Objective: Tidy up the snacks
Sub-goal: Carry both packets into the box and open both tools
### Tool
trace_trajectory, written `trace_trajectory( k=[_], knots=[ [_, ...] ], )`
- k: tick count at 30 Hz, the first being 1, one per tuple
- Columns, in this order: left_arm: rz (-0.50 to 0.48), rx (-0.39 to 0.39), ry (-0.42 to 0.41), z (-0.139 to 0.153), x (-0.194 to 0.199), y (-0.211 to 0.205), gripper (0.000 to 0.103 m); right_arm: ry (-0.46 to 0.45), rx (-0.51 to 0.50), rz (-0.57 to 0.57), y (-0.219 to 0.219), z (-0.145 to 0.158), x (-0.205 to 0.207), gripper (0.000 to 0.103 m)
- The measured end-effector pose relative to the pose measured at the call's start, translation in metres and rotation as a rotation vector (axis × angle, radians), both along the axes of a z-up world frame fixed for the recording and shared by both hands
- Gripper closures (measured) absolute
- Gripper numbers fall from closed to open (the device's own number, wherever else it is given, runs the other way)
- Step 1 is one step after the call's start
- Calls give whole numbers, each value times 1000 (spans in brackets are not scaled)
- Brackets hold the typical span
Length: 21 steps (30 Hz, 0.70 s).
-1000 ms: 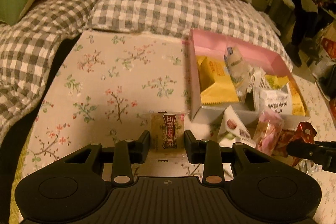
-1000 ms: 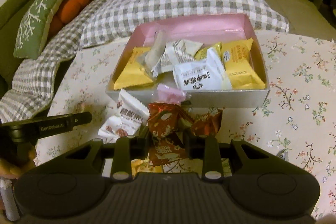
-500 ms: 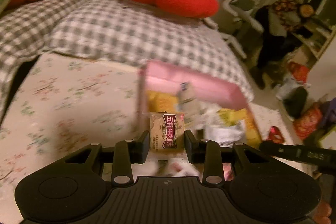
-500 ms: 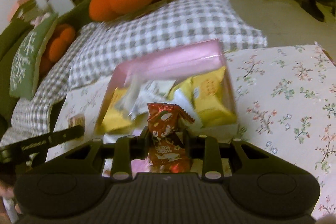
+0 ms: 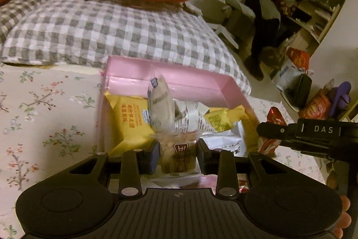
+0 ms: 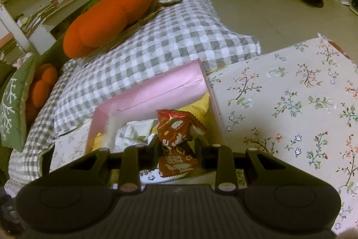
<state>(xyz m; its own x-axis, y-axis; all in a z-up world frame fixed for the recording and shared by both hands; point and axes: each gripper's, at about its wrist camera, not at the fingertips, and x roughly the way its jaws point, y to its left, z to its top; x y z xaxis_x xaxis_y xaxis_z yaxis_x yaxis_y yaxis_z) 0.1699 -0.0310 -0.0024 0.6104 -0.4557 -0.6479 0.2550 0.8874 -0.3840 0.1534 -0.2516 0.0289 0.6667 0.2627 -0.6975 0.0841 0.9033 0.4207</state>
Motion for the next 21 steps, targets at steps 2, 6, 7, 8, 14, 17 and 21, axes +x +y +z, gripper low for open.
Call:
trace_trajectory(
  k=[2, 6, 7, 8, 14, 17, 21],
  knots=[
    [8, 5, 4, -4, 3, 1, 71, 11, 5, 13, 3, -5, 2, 74],
    [34, 16, -6, -11, 8, 7, 71, 8, -19, 24, 12, -9, 4, 75],
    [32, 6, -8, -12, 9, 9, 71, 4, -21, 24, 12, -9, 5, 75],
    [33, 3, -11, -12, 9, 10, 71, 0, -18, 22, 13, -10, 5, 75],
    [29, 20, -30, -12, 7, 6, 71, -16, 4, 36, 20, -16, 6, 75],
    [33, 25, -40, -9, 5, 5, 70, -24, -3, 60, 28, -17, 5, 75],
    [25, 16, -56, -2, 2, 7, 68, -29, 0, 57, 26, -16, 5, 73]
  ],
)
